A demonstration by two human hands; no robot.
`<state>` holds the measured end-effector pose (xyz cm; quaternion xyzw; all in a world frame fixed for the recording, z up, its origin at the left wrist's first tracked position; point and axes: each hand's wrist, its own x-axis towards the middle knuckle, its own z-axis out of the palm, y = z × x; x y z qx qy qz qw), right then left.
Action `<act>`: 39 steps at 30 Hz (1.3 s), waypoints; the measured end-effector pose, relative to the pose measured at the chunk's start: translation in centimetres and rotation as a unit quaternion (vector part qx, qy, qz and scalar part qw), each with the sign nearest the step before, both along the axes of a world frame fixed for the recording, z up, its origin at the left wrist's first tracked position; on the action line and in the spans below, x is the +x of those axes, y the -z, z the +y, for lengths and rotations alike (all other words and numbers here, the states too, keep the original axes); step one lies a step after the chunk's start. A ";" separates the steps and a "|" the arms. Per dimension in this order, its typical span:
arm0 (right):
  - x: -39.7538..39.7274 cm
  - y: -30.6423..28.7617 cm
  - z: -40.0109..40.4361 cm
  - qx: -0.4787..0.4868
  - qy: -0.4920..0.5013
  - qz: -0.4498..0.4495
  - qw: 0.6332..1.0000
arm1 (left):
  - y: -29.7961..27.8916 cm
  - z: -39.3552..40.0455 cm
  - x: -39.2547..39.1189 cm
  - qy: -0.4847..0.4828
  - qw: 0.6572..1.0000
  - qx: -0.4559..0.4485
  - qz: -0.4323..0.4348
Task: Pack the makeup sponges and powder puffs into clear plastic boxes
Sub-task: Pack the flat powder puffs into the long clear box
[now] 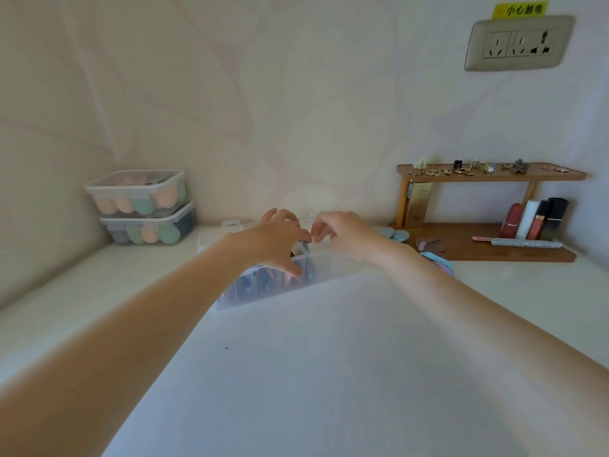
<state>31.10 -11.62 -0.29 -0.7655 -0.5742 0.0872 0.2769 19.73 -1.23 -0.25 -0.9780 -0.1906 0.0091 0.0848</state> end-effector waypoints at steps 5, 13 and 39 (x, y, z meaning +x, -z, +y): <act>3.6 -1.3 -1.2 0.094 0.128 -0.058 0.986 | -0.3 0.3 0.4 0.012 1.000 -0.001 -0.003; 8.3 4.5 -0.9 -0.118 0.165 -0.144 0.969 | -0.2 0.3 1.8 0.036 0.999 0.014 0.029; 8.7 6.7 0.8 -0.258 0.235 -0.231 0.908 | 0.8 0.9 3.1 -0.021 0.992 -0.016 0.122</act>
